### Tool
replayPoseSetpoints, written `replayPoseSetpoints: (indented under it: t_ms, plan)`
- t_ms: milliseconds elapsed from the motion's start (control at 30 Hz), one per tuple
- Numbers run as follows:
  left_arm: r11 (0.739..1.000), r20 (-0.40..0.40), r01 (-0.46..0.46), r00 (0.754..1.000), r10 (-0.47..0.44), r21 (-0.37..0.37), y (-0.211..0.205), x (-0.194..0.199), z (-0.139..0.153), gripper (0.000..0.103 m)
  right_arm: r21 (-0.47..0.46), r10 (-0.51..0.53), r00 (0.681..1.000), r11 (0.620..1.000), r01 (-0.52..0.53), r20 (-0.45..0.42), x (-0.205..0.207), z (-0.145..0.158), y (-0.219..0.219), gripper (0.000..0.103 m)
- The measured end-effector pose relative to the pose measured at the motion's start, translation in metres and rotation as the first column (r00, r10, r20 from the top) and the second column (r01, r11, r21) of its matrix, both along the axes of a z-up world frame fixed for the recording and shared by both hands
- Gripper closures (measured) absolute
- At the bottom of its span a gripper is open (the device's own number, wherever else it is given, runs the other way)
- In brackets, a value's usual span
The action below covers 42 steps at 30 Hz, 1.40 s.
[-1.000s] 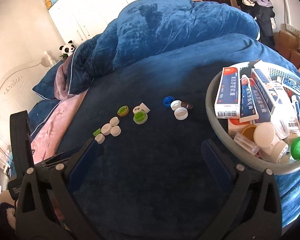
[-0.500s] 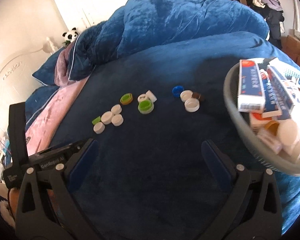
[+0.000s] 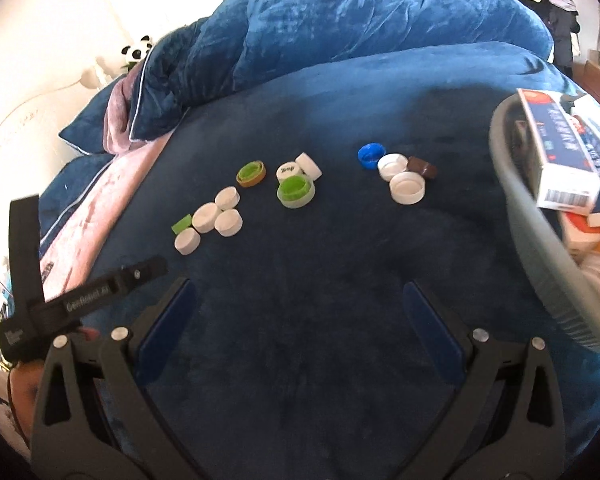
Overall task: Organize objects
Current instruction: 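Grasp a white cap with the left gripper while the right grasps another white cap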
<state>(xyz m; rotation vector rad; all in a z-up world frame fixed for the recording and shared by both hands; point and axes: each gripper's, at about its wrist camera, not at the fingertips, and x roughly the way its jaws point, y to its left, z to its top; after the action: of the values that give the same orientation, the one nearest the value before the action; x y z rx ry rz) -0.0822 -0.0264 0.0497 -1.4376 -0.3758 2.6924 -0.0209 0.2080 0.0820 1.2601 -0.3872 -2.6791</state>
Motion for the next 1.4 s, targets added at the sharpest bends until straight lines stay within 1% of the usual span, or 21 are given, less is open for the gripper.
replayPoseSetpoints:
  t_ms: [167,267,300,333,400,433,467,500,533,633,900,1067,1100,1133,1200,1233,1267,1300,1333,1400]
  plan:
    - [0.999,-0.005,-0.003,1.000,0.002,-0.053,0.006,-0.020,-0.010,0.019,0.012,0.005,1.000,1.000,-0.005,0.021,-0.005,-0.009,-0.003,0.000]
    - [0.998,0.005,-0.007,1.000,0.007,-0.065,0.008,-0.031,-0.016,0.020,0.022,0.019,0.999,1.000,-0.020,0.030,-0.012,-0.013,-0.008,0.000]
    - [0.998,0.008,-0.005,1.000,0.005,-0.068,0.009,-0.034,-0.018,0.022,0.029,0.031,0.999,0.999,-0.032,0.034,-0.015,-0.015,-0.012,0.000]
    - [0.997,0.011,0.003,1.000,-0.002,-0.077,0.012,-0.038,-0.020,0.028,0.035,0.039,0.999,0.999,-0.041,0.035,-0.018,-0.016,-0.015,0.000]
    - [0.995,0.016,0.026,1.000,-0.025,-0.100,0.017,-0.043,-0.024,0.037,0.050,0.060,0.997,0.997,-0.062,0.040,-0.026,-0.018,-0.021,0.000]
    - [0.993,0.017,0.040,0.999,-0.038,-0.110,0.019,-0.046,-0.026,0.044,0.056,0.066,0.997,0.996,-0.068,0.043,-0.029,-0.020,-0.024,0.000]
    - [0.992,0.020,0.048,0.999,-0.046,-0.118,0.020,-0.049,-0.029,0.047,0.059,0.070,0.997,0.996,-0.072,0.045,-0.032,-0.021,-0.026,0.000]
    - [0.993,0.018,0.046,0.999,-0.044,-0.112,0.018,-0.049,-0.029,0.066,0.063,0.075,0.996,0.995,-0.078,0.048,-0.035,-0.022,-0.028,0.000]
    - [0.994,0.020,0.037,0.999,-0.035,-0.101,0.016,-0.050,-0.029,0.071,0.066,0.084,0.995,0.994,-0.088,0.053,-0.040,-0.023,-0.031,0.000]
    - [0.997,0.022,0.018,1.000,-0.017,-0.072,0.007,-0.047,-0.025,0.071,0.076,0.110,0.992,0.991,-0.114,0.057,-0.051,-0.027,-0.039,0.000]
    - [0.995,0.045,-0.039,0.998,0.043,-0.090,-0.018,-0.036,-0.022,0.071,0.084,0.202,0.975,0.974,-0.209,0.089,-0.088,-0.040,-0.071,0.000]
    - [0.995,0.052,-0.043,0.997,0.048,-0.090,-0.024,-0.033,-0.026,0.071,0.096,0.253,0.959,0.959,-0.267,0.130,-0.112,-0.050,-0.088,0.001]
    - [0.995,0.052,-0.042,0.998,0.047,-0.093,-0.024,-0.033,-0.026,0.071,0.096,0.258,0.957,0.957,-0.272,0.134,-0.114,-0.052,-0.089,0.003]
    - [0.995,0.053,-0.041,0.998,0.046,-0.094,-0.024,-0.033,-0.026,0.071,0.097,0.265,0.954,0.955,-0.279,0.139,-0.118,-0.052,-0.090,0.006]
    - [0.995,0.055,-0.043,0.997,0.048,-0.094,-0.023,-0.034,-0.026,0.071,0.108,0.290,0.946,0.946,-0.307,0.146,-0.121,-0.054,-0.092,0.025]
    - [0.995,0.056,-0.044,0.997,0.050,-0.095,-0.022,-0.035,-0.026,0.071,0.115,0.305,0.941,0.940,-0.322,0.147,-0.122,-0.053,-0.093,0.030]
    - [0.994,0.057,-0.045,0.997,0.051,-0.095,-0.020,-0.035,-0.026,0.071,0.118,0.322,0.935,0.933,-0.340,0.147,-0.122,-0.052,-0.093,0.048]
    - [0.994,0.057,-0.044,0.997,0.050,-0.096,-0.020,-0.036,-0.026,0.071,0.118,0.340,0.928,0.926,-0.359,0.151,-0.121,-0.051,-0.093,0.069]
    - [0.995,0.057,-0.043,0.997,0.049,-0.095,-0.019,-0.036,-0.026,0.071,0.114,0.349,0.925,0.923,-0.367,0.149,-0.119,-0.049,-0.092,0.072]
    - [0.995,0.057,-0.044,0.997,0.049,-0.088,-0.019,-0.035,-0.026,0.071,0.106,0.347,0.927,0.926,-0.362,0.142,-0.114,-0.046,-0.088,0.072]
